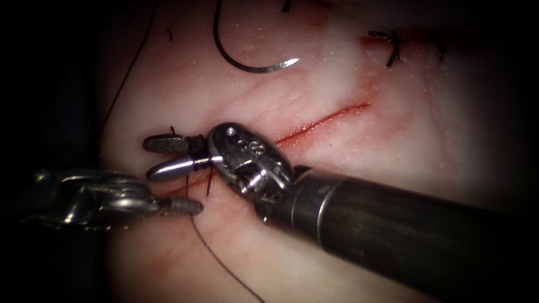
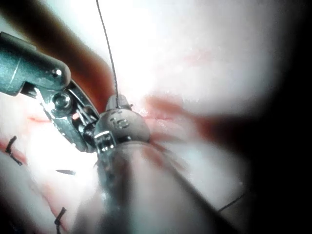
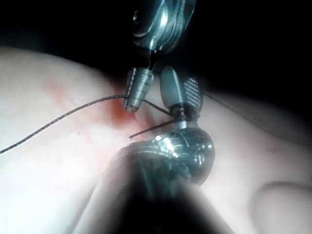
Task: Wound Closure
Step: Grab the tail end of the suture with the right grasper.
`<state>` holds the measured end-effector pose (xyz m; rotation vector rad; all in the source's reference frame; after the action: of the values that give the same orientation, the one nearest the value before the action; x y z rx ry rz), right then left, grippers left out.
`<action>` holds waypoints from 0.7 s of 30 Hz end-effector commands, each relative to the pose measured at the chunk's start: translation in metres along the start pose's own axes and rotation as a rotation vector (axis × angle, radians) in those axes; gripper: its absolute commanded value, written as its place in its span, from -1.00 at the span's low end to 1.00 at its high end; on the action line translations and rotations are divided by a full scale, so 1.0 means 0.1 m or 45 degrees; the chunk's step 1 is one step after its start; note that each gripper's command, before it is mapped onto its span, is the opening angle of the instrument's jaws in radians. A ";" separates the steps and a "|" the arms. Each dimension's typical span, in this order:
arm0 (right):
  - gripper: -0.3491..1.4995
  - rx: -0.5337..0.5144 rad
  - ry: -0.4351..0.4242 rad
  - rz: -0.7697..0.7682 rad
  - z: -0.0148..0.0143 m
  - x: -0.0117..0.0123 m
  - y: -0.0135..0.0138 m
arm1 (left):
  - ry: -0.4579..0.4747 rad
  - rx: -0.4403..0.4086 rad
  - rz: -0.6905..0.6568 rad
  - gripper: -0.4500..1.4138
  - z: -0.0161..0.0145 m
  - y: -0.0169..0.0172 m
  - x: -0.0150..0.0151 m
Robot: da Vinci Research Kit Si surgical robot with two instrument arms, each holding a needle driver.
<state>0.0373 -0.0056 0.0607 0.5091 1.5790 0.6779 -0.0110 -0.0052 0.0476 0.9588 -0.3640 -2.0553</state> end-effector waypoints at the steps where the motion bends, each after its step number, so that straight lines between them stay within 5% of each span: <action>1: -0.24 -0.042 -0.030 -0.035 0.003 0.000 0.006 | -0.010 0.011 -0.013 -0.89 0.004 -0.004 -0.005; 14: -0.15 -0.310 -0.068 -0.122 -0.003 0.000 0.005 | -0.060 0.024 -0.100 -0.89 0.003 -0.002 -0.022; 21: 0.29 -0.426 -0.128 -0.135 -0.004 -0.007 0.007 | -0.064 0.026 -0.111 -0.89 0.008 -0.001 -0.030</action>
<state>0.0363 -0.0059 0.0613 0.2053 1.3466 0.8057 -0.0101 -0.0033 0.0494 0.9511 -0.3727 -2.1643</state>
